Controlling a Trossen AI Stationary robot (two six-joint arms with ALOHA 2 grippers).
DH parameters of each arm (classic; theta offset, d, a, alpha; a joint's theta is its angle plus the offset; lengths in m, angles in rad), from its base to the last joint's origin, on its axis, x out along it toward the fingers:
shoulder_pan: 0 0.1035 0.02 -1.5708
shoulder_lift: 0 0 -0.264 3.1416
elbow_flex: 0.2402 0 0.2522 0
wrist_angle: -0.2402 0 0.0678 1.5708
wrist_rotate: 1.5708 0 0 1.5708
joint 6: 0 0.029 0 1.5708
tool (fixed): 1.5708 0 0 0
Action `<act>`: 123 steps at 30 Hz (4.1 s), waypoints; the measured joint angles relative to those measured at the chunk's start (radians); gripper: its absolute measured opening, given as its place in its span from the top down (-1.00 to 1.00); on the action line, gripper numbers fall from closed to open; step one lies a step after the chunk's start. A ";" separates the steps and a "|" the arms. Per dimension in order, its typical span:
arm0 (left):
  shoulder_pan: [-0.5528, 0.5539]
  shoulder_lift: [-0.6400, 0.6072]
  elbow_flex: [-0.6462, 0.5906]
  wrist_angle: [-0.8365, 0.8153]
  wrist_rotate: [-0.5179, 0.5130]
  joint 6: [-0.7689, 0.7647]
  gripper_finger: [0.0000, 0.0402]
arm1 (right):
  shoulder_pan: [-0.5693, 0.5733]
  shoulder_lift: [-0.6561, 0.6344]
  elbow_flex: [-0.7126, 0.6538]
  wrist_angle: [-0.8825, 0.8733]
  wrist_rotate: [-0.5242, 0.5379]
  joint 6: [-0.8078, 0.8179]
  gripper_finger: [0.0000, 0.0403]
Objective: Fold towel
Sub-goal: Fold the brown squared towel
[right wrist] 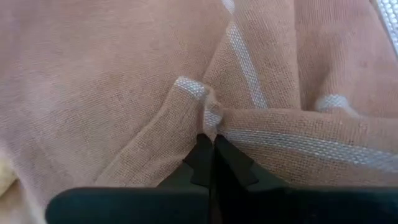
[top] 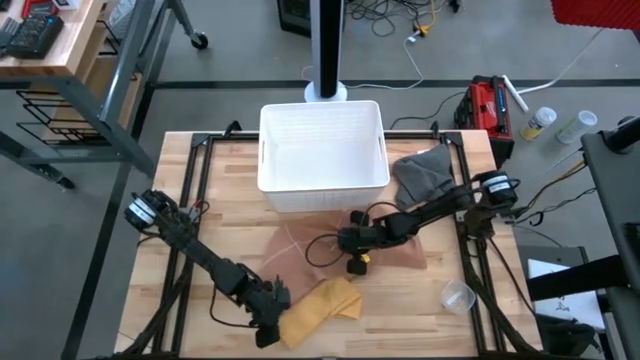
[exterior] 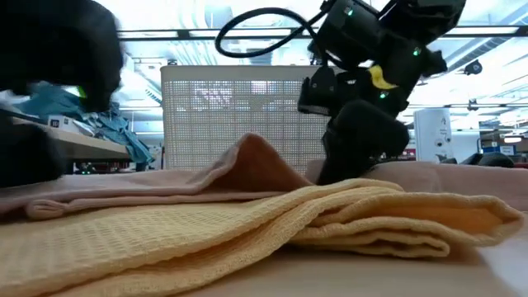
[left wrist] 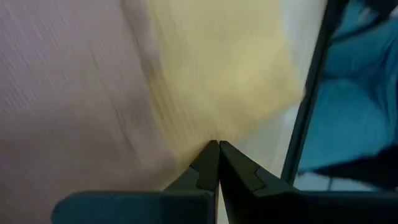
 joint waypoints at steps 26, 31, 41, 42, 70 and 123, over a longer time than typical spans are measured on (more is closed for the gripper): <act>0.060 -0.077 0.055 -0.008 -0.435 0.446 1.00 | 0.000 -0.158 0.001 0.142 -0.057 -0.044 1.00; 0.110 -0.017 0.054 0.098 -0.429 0.525 1.00 | -0.005 -0.048 0.042 0.167 -0.062 -0.038 1.00; 0.152 0.143 0.091 0.243 -0.300 0.539 1.00 | -0.036 0.108 0.144 0.095 -0.062 -0.044 1.00; 0.152 0.164 0.110 0.237 -0.269 0.542 1.00 | -0.041 0.112 0.146 0.090 -0.063 -0.045 1.00; -0.026 0.045 0.234 -0.398 0.175 0.077 1.00 | -0.099 -0.007 0.128 -0.306 -0.002 -0.150 1.00; 0.062 -0.219 0.202 -0.388 -0.750 0.259 1.00 | -0.079 -0.224 0.110 -0.033 -0.177 -0.306 1.00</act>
